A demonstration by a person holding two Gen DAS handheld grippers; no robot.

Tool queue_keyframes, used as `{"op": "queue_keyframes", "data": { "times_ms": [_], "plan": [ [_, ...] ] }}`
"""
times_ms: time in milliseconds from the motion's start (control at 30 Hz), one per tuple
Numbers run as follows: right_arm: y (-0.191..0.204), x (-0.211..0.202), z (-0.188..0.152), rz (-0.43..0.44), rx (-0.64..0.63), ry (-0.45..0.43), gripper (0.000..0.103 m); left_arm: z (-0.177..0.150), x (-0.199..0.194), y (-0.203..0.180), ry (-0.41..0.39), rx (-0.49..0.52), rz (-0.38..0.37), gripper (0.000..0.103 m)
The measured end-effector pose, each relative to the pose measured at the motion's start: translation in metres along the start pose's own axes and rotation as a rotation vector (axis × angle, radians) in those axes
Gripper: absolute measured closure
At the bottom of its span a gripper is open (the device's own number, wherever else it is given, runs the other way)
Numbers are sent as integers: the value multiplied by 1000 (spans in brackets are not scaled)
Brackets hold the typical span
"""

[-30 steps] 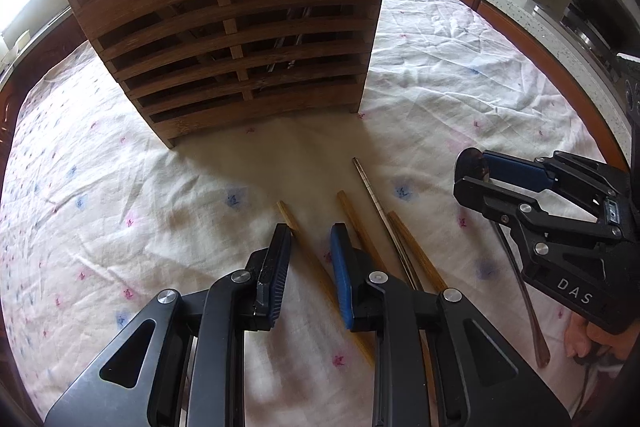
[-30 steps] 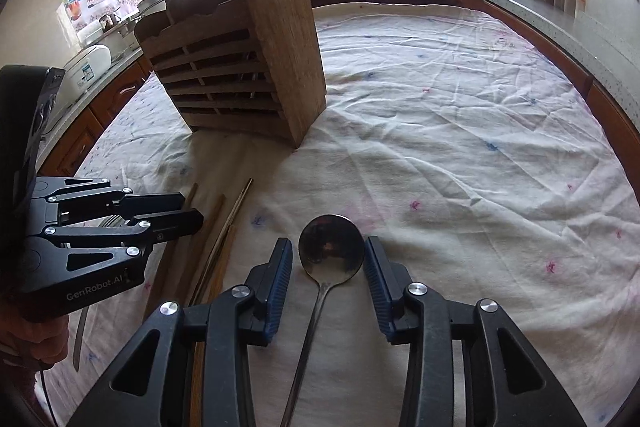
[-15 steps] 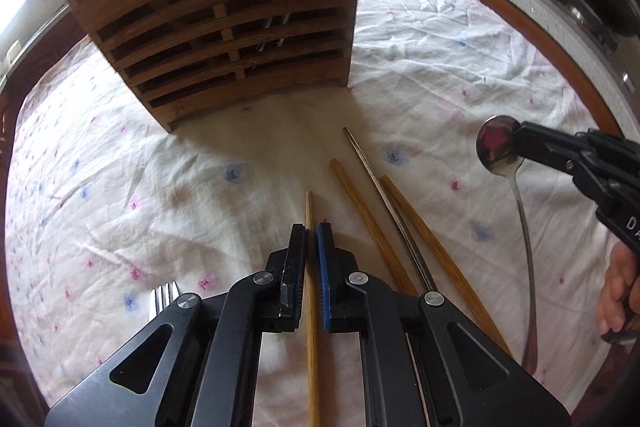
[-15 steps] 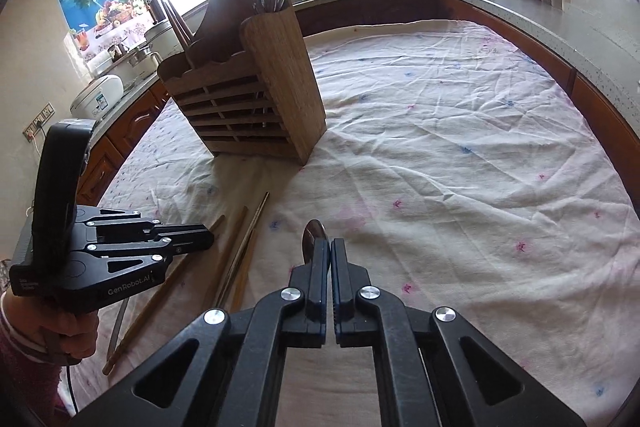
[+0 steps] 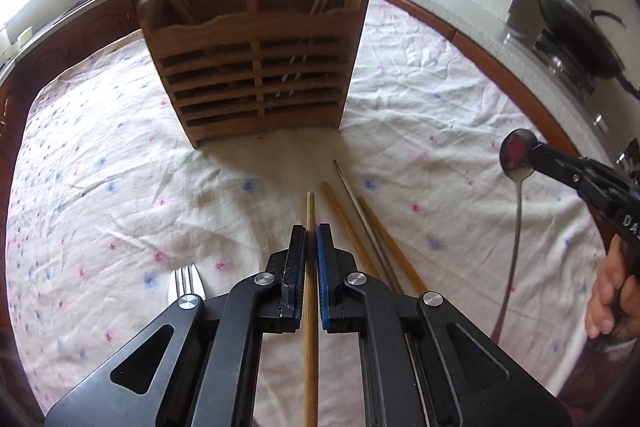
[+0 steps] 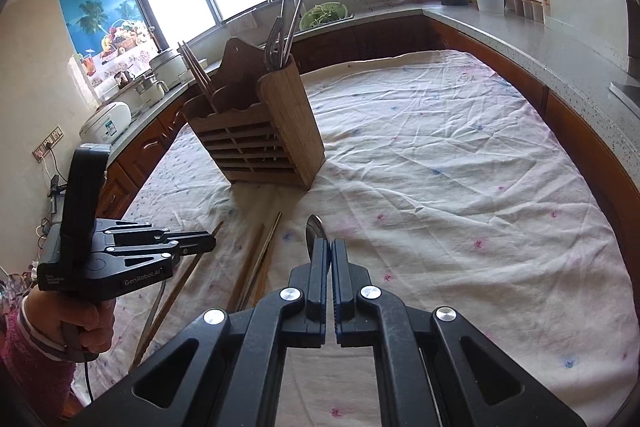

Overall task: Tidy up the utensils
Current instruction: 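Lift the chopstick with the left tool while the right tool carries the spoon to the holder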

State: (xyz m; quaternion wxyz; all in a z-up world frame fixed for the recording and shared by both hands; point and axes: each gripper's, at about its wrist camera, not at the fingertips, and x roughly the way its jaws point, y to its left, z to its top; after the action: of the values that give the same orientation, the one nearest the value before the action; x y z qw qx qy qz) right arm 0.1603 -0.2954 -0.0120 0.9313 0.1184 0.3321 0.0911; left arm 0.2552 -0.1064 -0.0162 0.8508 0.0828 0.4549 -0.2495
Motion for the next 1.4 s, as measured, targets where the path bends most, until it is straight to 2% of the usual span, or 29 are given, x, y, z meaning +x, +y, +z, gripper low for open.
{"op": "queue_keyframes", "data": {
  "times_ms": [167,333,567,1033,1400],
  "plan": [
    [14,-21,7,23,-26,-52,101,-2,-57,4,-141,-67,-59,98],
    [35,-40,13,25,-79,-109,101,-10,-102,11,-225,-94,-76,98],
    [58,-60,19,4,-160,-186,101,-21,-140,21,-328,-123,-90,98],
    [63,-58,26,-15,-180,-228,101,-19,-159,35,-411,-156,-89,98],
    [66,-45,40,-41,-204,-280,101,10,-174,49,-503,-177,-83,98]
  ]
}}
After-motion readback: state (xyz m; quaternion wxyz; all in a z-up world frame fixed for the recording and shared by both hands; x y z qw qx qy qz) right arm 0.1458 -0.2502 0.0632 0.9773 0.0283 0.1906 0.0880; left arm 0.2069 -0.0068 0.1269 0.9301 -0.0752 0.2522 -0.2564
